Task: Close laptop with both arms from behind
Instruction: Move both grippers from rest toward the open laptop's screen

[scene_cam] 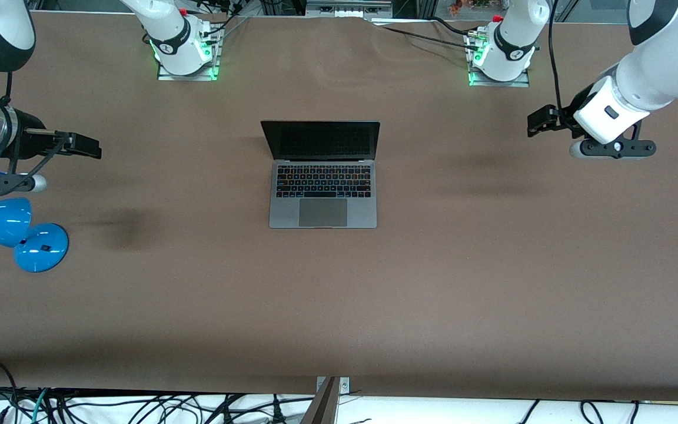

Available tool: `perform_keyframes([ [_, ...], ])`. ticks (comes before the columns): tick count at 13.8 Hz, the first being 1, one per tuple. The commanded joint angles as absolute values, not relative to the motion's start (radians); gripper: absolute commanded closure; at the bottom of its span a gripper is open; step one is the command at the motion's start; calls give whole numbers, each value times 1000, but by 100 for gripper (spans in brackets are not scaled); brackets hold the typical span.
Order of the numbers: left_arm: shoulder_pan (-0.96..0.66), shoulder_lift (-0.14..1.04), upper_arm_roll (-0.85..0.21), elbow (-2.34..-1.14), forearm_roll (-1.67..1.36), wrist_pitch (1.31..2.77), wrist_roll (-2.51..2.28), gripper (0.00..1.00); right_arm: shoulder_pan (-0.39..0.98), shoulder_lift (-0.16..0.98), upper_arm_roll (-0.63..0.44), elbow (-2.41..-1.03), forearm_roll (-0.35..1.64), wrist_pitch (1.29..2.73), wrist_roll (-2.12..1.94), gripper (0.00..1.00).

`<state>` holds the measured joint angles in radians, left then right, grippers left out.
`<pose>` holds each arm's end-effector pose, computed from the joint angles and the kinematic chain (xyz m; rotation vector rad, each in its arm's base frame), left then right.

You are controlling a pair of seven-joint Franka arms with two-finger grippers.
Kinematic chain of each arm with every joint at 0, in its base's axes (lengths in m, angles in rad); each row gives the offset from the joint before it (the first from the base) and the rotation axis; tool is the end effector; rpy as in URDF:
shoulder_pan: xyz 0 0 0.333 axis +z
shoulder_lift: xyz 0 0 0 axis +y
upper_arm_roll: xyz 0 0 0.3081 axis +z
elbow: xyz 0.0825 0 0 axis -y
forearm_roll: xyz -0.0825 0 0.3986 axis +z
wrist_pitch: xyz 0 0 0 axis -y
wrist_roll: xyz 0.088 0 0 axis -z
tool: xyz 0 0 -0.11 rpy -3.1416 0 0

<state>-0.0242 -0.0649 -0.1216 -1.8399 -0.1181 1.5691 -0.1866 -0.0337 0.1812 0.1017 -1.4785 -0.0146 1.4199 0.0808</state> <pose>0.5256 -0.0916 0.5205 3.0476 0.0822 -0.3390 0.5992 0.0342 0.5407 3.1054 -0.0197 -0.3721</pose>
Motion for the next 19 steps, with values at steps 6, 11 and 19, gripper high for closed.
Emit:
perform_keyframes([
  [6, -21, -78, -280, -1890, -153, 1560, -415, 0, 32, 207, 190, -1491, 47, 1402, 92, 0],
  [11, -23, -75, -369, -1948, -282, 1565, -524, 0, 110, 210, 193, -1491, 165, 1402, 129, 0],
  [19, -25, -42, -551, -2020, -416, 1637, -710, 44, 343, 268, 193, -1505, 193, 1414, 461, 1],
])
